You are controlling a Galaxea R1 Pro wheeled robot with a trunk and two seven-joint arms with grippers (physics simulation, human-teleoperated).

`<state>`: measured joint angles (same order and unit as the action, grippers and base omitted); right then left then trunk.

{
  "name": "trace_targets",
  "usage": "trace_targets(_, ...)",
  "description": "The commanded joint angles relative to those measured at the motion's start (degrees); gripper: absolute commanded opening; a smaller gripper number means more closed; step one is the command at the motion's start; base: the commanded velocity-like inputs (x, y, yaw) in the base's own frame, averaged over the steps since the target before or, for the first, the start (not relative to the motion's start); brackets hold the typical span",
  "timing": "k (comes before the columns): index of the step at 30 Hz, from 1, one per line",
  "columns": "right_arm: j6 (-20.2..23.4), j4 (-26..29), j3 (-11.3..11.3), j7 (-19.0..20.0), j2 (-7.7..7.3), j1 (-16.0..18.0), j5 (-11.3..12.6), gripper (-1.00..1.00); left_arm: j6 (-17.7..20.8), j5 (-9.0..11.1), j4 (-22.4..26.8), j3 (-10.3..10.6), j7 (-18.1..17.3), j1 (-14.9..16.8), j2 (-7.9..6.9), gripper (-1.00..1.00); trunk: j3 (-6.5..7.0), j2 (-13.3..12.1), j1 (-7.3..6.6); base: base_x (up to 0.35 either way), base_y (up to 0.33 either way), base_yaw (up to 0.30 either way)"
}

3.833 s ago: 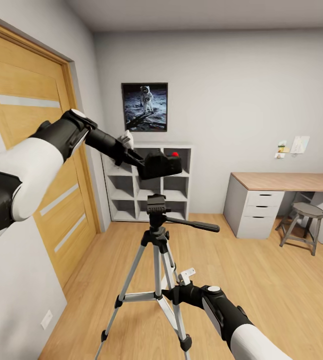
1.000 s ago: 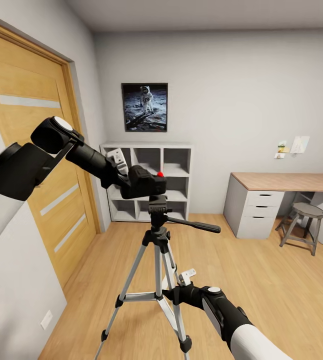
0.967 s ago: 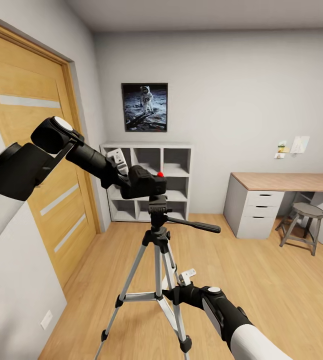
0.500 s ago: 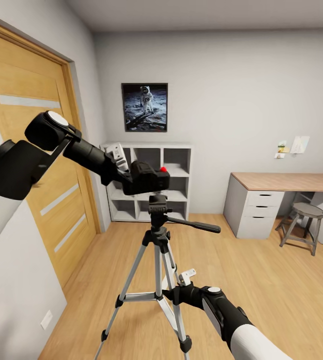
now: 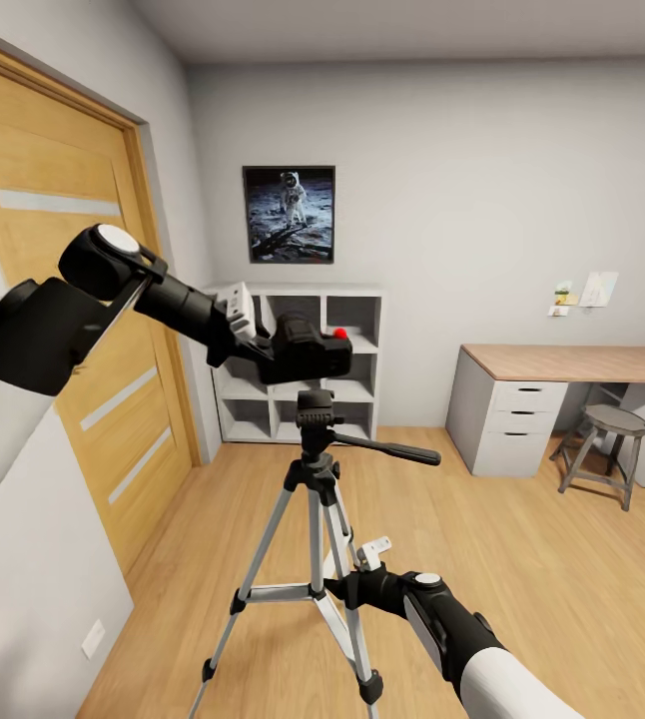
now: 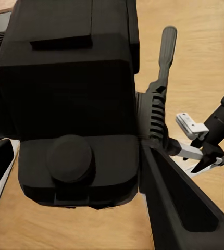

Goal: Attach the digital camera to the camera tripod in the bedroom.

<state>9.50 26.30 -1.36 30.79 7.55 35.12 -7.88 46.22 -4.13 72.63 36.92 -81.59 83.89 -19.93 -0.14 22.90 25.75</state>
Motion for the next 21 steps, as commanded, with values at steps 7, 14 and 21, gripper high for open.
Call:
trace_targets(7,0.08,0.01,-0.40,-1.25,0.01,-0.05,-1.30,-1.00,-3.75,4.06,-3.05,0.02,0.78,0.05,0.13,-1.00,-0.05,0.02,0.03,0.000,0.000,0.000)
trace_targets(14,0.08,0.00,-0.40,-1.25,0.01,-0.05,-1.32,-1.00,-6.02,5.71,-4.06,0.07,3.32,-0.38,0.39,-1.00,-0.05,0.02,0.03,0.000,0.000,0.000)
trace_targets(21,0.08,0.03,-0.40,-1.25,0.01,-0.05,-1.33,-1.00,-8.91,7.90,-6.64,0.08,3.91,-0.70,0.98,-1.00,-0.05,0.02,0.03,0.000,0.000,0.000)
